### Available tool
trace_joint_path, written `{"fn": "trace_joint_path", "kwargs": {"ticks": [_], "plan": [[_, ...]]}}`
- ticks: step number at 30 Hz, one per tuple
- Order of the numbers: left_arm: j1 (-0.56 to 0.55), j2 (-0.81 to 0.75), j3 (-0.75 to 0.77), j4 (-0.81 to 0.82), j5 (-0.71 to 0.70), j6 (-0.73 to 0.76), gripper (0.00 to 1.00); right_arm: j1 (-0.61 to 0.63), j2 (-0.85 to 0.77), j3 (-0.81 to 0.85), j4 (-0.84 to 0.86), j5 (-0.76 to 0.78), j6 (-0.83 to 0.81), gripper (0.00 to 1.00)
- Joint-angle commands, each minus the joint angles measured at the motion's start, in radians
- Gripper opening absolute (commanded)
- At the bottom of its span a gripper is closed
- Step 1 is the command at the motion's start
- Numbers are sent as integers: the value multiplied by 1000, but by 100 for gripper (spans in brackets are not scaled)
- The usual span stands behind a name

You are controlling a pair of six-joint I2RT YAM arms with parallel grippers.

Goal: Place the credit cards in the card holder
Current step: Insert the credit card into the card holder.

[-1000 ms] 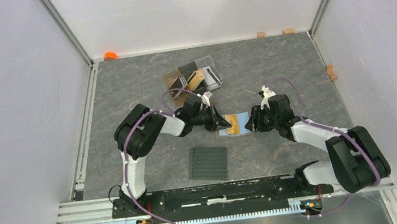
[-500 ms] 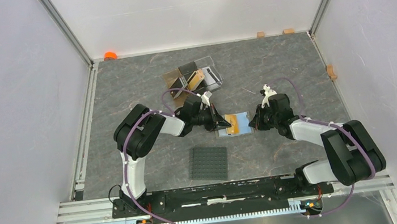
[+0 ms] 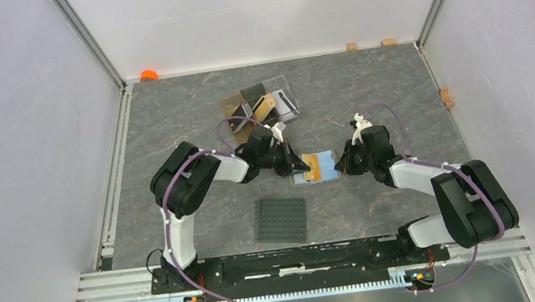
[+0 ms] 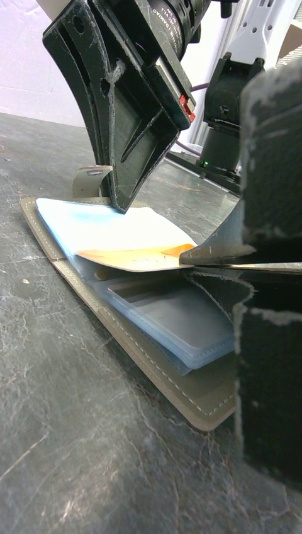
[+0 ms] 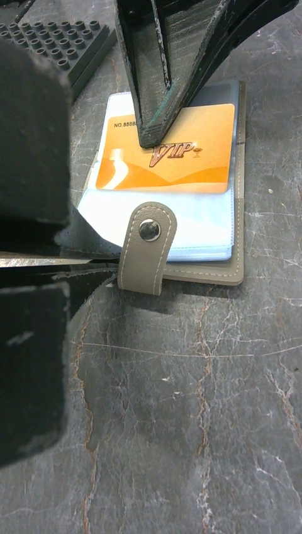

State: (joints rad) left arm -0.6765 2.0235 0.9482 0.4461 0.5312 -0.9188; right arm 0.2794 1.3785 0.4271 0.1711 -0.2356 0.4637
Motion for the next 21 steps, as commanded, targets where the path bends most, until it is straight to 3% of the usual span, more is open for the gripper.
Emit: {"fn": "trace_joint_path", "kwargs": {"ticks": [1, 14, 21], "plan": [[2, 11, -12, -146, -103, 99, 2, 12, 52, -27, -128, 59, -38, 0], [2, -7, 3, -206, -126, 154, 2, 12, 50, -26, -131, 56, -41, 0], [-26, 29, -5, -132, -96, 67, 2, 12, 51, -25, -130, 53, -42, 0]]}}
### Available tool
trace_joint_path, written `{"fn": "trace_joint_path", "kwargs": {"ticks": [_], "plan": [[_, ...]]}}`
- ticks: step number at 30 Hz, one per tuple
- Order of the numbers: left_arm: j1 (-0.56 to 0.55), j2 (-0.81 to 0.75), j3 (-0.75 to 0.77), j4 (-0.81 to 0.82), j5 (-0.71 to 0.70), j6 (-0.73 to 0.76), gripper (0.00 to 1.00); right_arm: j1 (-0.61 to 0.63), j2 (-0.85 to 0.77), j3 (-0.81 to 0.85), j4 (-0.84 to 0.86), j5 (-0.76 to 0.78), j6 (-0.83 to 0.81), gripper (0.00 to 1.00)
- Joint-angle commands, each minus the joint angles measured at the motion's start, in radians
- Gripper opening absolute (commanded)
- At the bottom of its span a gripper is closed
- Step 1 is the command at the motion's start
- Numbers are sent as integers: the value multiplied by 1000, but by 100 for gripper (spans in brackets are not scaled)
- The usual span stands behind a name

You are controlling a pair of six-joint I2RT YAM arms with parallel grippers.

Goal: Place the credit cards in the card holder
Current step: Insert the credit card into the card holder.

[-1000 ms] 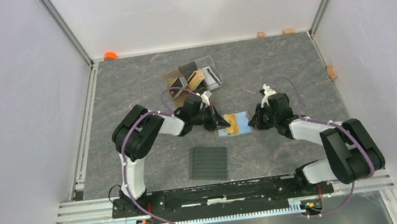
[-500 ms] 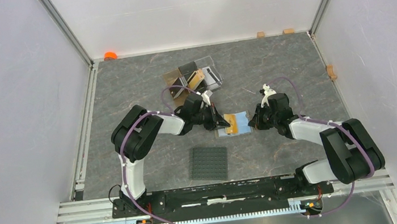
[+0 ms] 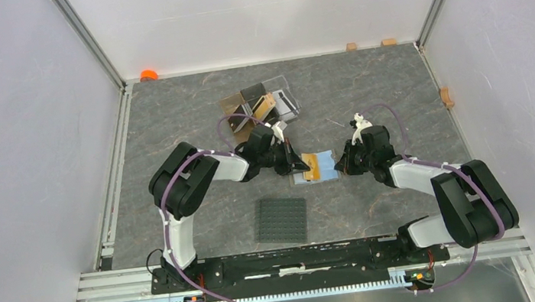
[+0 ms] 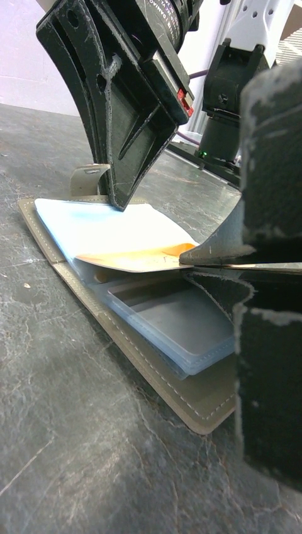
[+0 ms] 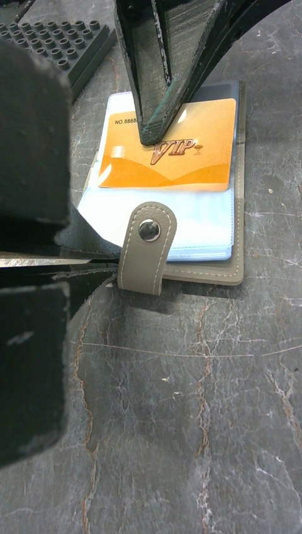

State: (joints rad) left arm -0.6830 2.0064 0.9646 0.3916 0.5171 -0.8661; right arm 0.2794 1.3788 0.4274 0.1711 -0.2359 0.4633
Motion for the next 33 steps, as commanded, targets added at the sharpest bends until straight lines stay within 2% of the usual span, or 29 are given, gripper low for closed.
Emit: {"fn": "trace_joint_path", "kwargs": {"ticks": [1, 10, 20, 23, 28, 33], "plan": [[-23, 53, -25, -65, -81, -4, 2, 12, 51, -26, -131, 53, -39, 0], [-41, 92, -90, 82, -105, -175, 2, 12, 44, -35, -121, 42, -28, 0], [-82, 97, -65, 91, -157, -195, 4, 13, 39, -48, -105, 38, -16, 0], [-82, 71, -52, 16, -184, -144, 13, 13, 27, -53, -103, 55, -10, 0], [-82, -14, -17, -171, -266, -19, 40, 13, 15, -54, -117, 87, -15, 0], [-82, -72, 8, -311, -328, 56, 51, 13, 14, -55, -119, 92, -18, 0]]}}
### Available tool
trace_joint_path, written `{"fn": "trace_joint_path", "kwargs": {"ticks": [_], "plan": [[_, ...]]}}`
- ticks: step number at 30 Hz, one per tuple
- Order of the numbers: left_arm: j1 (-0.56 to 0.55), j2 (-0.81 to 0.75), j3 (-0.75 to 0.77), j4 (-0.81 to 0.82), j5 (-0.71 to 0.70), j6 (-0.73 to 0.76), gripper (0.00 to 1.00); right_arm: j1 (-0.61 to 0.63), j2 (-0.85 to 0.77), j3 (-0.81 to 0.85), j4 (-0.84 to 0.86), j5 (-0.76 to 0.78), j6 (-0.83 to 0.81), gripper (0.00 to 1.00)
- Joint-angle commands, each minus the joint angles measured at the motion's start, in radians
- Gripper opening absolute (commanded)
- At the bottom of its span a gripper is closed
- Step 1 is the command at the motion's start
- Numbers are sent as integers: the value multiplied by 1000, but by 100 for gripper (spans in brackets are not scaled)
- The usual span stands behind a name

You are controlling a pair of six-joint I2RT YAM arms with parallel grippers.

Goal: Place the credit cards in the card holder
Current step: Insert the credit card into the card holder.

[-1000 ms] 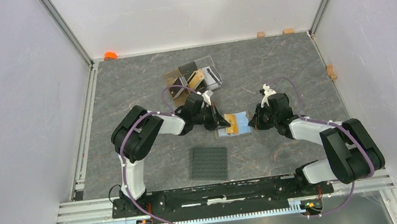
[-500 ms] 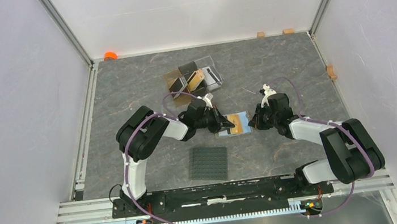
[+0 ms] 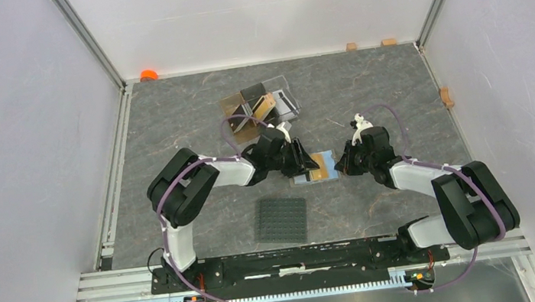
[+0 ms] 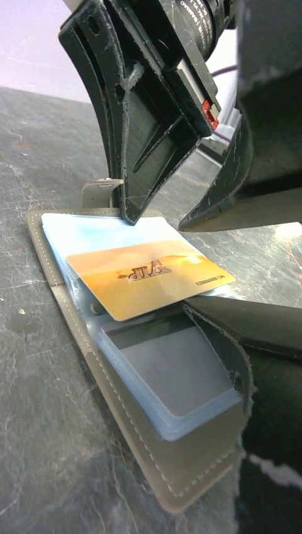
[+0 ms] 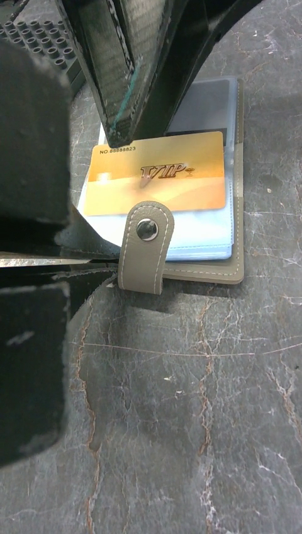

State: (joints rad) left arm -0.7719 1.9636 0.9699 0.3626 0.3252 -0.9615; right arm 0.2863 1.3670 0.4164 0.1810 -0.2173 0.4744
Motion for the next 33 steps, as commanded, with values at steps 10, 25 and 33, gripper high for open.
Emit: {"fn": "trace_joint_path", "kwargs": {"ticks": [10, 25, 33], "plan": [[3, -13, 20, -292, -101, 165, 51, 7, 43, -33, -129, 67, -35, 0], [-28, 98, 160, -193, -5, 134, 48, 7, 55, -33, -120, 54, -42, 0], [-41, 41, 142, -169, 8, 139, 51, 7, 10, -26, -124, 40, -36, 0]]}}
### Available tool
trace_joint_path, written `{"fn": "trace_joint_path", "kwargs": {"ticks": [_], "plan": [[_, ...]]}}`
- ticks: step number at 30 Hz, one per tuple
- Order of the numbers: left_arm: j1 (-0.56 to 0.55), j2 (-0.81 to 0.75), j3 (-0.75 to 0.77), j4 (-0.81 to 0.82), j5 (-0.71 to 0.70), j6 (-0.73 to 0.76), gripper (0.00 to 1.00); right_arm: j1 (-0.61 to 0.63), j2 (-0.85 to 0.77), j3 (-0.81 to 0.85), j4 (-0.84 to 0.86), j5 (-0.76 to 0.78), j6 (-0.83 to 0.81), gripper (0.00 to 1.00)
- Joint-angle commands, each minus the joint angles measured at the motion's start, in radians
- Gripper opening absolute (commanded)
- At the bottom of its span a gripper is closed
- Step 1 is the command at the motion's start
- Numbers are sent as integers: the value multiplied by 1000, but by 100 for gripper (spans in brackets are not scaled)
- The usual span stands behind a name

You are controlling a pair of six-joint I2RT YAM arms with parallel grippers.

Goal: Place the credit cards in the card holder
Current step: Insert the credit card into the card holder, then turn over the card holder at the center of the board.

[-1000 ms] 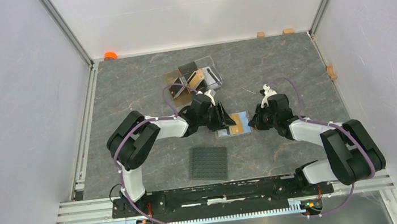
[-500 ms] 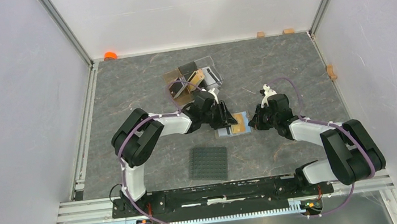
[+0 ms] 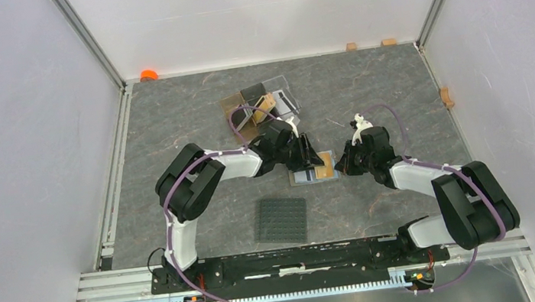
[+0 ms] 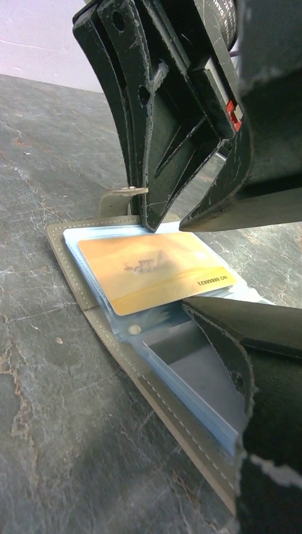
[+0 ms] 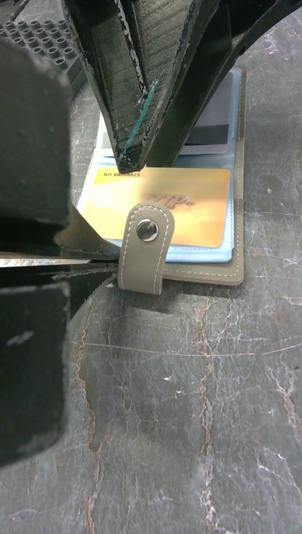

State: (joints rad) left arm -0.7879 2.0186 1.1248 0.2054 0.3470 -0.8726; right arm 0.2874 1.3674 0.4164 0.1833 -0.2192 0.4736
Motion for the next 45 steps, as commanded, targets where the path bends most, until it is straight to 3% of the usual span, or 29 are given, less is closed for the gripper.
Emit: {"fn": "trace_joint_path", "kwargs": {"ticks": [1, 8, 11, 14, 19, 29, 36, 45], "plan": [[-24, -41, -18, -23, -16, 61, 52, 6, 2, -21, -137, 41, -37, 4], [-1, -243, -79, -196, -86, 138, 66, 6, -91, 8, -225, 46, -71, 32], [22, -288, -115, -276, -117, 158, 67, 6, -154, 10, -245, 36, -84, 43], [49, -298, -167, -251, -117, 153, 65, 6, -206, 3, -244, 13, -87, 49], [44, -272, -152, -137, -33, 103, 55, 6, -203, -5, -227, -3, -89, 48], [-1, -230, -36, -162, -75, 127, 51, 5, -162, -42, -127, -23, -52, 40], [-49, -256, 4, -263, -266, 155, 55, 6, -154, -45, -122, -9, -48, 39], [-103, -310, 16, -234, -371, 182, 55, 5, -153, -42, -131, 10, -48, 38]]}}
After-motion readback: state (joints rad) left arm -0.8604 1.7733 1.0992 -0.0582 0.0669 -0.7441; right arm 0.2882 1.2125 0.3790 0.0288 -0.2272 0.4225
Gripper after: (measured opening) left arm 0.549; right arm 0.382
